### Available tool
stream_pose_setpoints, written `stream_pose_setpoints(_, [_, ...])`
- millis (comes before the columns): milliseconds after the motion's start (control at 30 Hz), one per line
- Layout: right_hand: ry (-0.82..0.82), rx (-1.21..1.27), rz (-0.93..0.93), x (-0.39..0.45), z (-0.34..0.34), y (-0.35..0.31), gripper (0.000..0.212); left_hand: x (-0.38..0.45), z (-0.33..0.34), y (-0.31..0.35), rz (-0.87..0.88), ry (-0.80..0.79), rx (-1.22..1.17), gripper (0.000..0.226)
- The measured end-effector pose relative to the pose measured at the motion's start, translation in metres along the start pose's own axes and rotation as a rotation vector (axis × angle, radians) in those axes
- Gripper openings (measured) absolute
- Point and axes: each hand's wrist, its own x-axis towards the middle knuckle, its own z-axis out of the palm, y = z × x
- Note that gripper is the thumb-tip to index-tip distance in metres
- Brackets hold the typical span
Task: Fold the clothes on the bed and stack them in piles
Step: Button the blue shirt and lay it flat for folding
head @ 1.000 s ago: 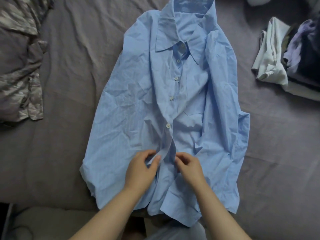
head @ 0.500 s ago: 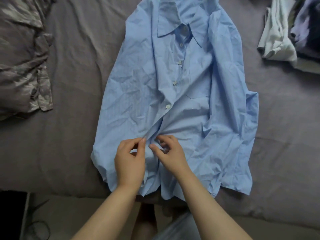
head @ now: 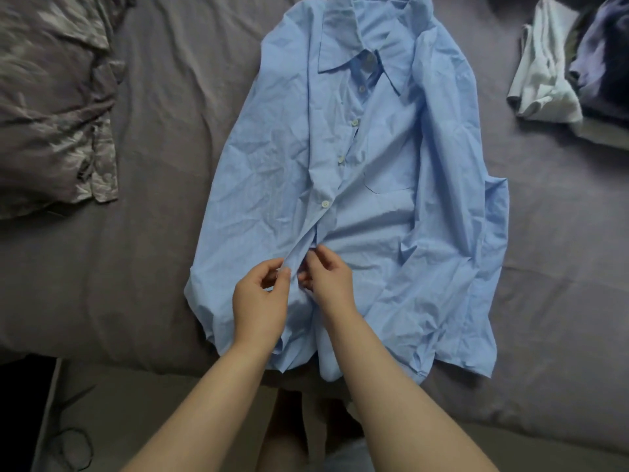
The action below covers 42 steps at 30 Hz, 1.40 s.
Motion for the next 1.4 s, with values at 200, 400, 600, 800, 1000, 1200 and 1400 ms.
stream_pose_setpoints(200, [0.118, -0.116, 0.002, 0.020, 0.025, 0.009, 0.013, 0.005, -0.001, -0.002, 0.008, 0.066, 0.043, 0.022])
stream_pose_setpoints(400, [0.158, -0.517, -0.094, 0.026, 0.026, 0.013, 0.014, 0.008, -0.010, -0.006, -0.008, 0.079, 0.061, 0.014])
stream_pose_setpoints(600, [0.071, -0.649, -0.171, 0.022, 0.011, 0.005, 0.005, 0.009, -0.014, -0.004, -0.014, 0.064, 0.047, 0.015])
stream_pose_setpoints(800, [0.129, -0.702, -0.342, -0.031, -0.025, -0.016, 0.006, -0.012, -0.006, 0.014, 0.075, -0.043, -0.023, 0.006])
stream_pose_setpoints(1000, [0.245, -0.598, -0.409, -0.079, -0.050, -0.038, 0.010, -0.041, 0.011, 0.029, 0.062, -0.183, -0.102, 0.008])
stream_pose_setpoints(1200, [0.192, -0.281, -0.214, -0.093, -0.057, -0.052, 0.014, -0.051, 0.016, 0.029, -0.082, -0.253, -0.129, 0.016])
stream_pose_setpoints(1400, [0.304, -0.351, -0.289, -0.094, -0.055, -0.047, 0.012, -0.048, 0.012, 0.028, -0.069, -0.231, -0.176, 0.008])
